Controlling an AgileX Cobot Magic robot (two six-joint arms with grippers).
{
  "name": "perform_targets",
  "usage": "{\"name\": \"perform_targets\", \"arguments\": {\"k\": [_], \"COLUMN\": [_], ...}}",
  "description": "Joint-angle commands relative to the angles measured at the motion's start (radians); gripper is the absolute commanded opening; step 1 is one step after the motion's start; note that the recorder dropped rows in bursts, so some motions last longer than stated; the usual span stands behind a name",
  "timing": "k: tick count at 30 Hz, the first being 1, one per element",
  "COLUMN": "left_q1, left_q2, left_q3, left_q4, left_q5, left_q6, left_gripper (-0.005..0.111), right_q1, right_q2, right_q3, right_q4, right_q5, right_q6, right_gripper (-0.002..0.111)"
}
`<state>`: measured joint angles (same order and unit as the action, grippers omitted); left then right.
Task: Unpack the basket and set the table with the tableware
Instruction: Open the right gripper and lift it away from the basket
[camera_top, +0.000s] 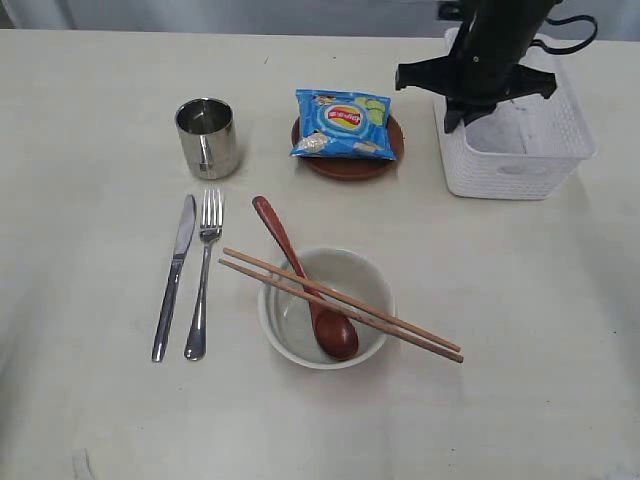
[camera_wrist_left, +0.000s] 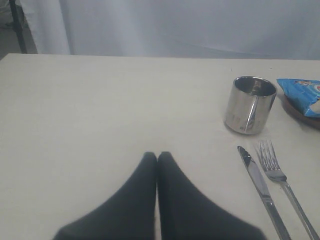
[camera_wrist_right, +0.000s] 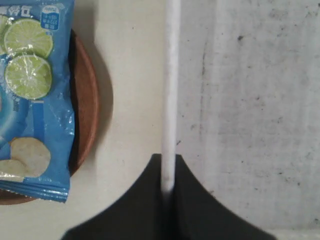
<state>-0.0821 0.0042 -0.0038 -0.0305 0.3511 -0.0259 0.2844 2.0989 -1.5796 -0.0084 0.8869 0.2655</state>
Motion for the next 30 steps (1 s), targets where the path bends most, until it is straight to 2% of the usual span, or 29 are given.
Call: {"name": "perform_targets", "arguments": {"k": [1,13,22,25,30], "left_q1": [0.003,0.003,0.003,0.003,0.003], "left_q2": [-0.004,-0.004,-0.004,-0.004,-0.004], "left_q3": [0.004,0.004,0.004,0.004,0.004], "left_q4": [-0.001,-0.001,-0.001,-0.001,-0.001], "left_q5": [-0.009,-0.009,-0.009,-0.009,-0.009], "left_q6": [0.003,0.003,0.003,0.003,0.003], "left_gripper": [0.000,0.000,0.000,0.000,0.000], "right_q1": [-0.004,-0.004,-0.004,-0.004,-0.004], "right_q2": [0.013,0.024,0.025,0.025,0.023], "right_q3": [-0.001,-0.001,-0.001,-0.001,-0.001], "right_q4": [0.016,0.116,0.112,0.112,0.112], "right_q5": [-0.032,-0.072,-0.076,-0.085,-0.103], "right_q6": [0.006,0.003,0.003,0.000,0.000], "right_gripper": [-0.001,0.000,0.000,0.010,0.044]}}
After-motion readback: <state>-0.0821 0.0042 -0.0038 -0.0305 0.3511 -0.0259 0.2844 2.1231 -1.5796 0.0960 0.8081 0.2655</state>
